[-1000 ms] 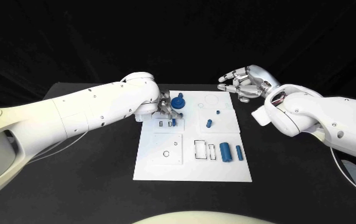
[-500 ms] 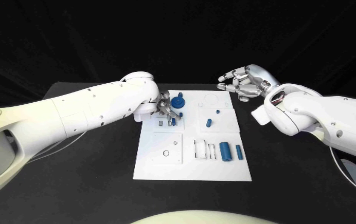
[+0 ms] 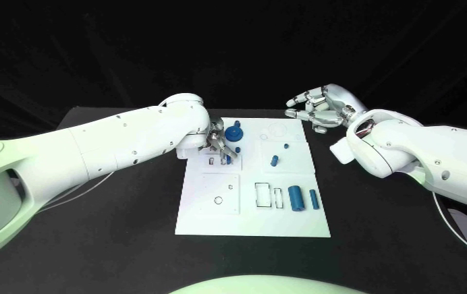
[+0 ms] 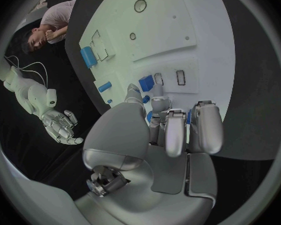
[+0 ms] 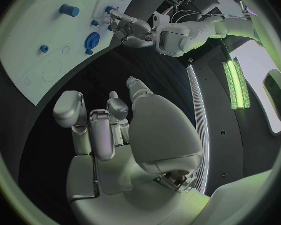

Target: Assemble the parts on the task board

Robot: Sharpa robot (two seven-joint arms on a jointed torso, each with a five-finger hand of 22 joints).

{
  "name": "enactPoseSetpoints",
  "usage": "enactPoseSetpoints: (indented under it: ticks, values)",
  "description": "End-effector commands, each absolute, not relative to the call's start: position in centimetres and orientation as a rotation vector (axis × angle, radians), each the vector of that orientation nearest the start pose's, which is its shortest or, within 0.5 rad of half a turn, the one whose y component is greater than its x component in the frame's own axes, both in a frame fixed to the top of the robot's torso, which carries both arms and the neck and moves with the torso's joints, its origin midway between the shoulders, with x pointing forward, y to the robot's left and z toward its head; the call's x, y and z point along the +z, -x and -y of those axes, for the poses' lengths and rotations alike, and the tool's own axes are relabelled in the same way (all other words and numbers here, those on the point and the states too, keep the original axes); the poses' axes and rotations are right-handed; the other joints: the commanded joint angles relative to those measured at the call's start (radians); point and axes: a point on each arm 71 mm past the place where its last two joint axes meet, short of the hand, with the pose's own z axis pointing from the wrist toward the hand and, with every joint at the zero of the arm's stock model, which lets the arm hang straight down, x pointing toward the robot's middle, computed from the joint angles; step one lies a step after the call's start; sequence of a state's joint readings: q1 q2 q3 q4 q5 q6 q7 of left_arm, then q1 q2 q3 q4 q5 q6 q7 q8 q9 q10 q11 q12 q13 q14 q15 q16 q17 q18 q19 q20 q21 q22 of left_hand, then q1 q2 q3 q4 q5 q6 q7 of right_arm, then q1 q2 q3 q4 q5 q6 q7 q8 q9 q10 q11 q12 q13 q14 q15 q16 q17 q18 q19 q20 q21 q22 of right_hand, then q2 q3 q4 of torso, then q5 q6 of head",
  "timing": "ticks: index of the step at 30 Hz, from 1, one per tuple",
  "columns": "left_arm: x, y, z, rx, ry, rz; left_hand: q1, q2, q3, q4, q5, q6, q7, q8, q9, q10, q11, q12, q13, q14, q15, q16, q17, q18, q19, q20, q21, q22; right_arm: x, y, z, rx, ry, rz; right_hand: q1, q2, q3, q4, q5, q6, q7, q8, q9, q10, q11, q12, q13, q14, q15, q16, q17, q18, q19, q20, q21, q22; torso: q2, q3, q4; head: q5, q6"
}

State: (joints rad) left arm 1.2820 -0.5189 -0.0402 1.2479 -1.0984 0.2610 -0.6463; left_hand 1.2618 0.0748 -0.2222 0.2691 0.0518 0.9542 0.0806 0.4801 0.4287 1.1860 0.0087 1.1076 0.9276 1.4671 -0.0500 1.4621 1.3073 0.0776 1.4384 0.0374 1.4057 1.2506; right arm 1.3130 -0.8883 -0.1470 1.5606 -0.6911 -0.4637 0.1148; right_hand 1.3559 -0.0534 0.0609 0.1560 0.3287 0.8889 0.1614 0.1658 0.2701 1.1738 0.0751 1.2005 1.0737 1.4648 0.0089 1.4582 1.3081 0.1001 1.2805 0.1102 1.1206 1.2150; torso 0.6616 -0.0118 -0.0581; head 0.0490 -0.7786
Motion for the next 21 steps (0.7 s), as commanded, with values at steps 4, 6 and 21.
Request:
enactPoseSetpoints:
  ticks: [4,6,21]
  values:
    - [-20.67,-52.71,-13.19,-0.266,0.05,-2.394,0.01,0.002,0.01,0.001,-0.002,-0.007,0.0,0.007,0.004,-0.002,-0.001,0.003,0.002,0.056,-0.006,-0.004,0.141,-0.015,0.004,-0.001,0.005,0.002,-16.17,-48.77,21.91,1.04,-0.465,-1.603,-0.001,0.004,-0.005,-0.002,0.006,-0.004,0.001,0.002,-0.002,-0.005,0.003,-0.004,-0.001,0.051,-0.005,-0.005,0.065,0.009,-0.006,0.002,-0.005,-0.002,0.001,0.0004,-0.0004,-0.001,-0.004]
    - [-20.67,-52.71,-13.16,-0.267,0.05,-2.395,0.01,0.003,0.011,0.001,-0.002,-0.007,0.0,0.008,0.004,-0.002,-0.001,0.004,0.003,0.056,-0.006,-0.004,0.142,-0.015,0.004,-0.001,0.004,0.002,-16.18,-48.78,21.88,1.041,-0.464,-1.603,-0.001,0.004,-0.005,-0.002,0.006,-0.004,0.001,0.002,-0.002,-0.005,0.003,-0.004,-0.001,0.051,-0.005,-0.005,0.065,0.009,-0.006,0.002,-0.005,-0.002,0.001,0.0004,-0.0006,-0.001,-0.004]
    - [-20.75,-52.83,-13.07,-0.264,0.052,-2.399,0.006,0.005,0.015,0.006,-0.002,-0.009,0.0,0.011,0.008,0.0,-0.001,0.006,0.005,0.057,-0.006,-0.003,0.143,-0.016,0.004,-0.001,0.005,0.003,-16.19,-48.73,21.93,1.04,-0.465,-1.604,-0.002,0.005,-0.005,-0.001,0.009,-0.004,0.001,0.003,-0.003,-0.005,0.003,-0.003,-0.001,0.051,-0.005,-0.005,0.064,0.008,-0.005,0.002,-0.005,-0.001,0.001,0.0003,-0.0001,-0.006,-0.01]
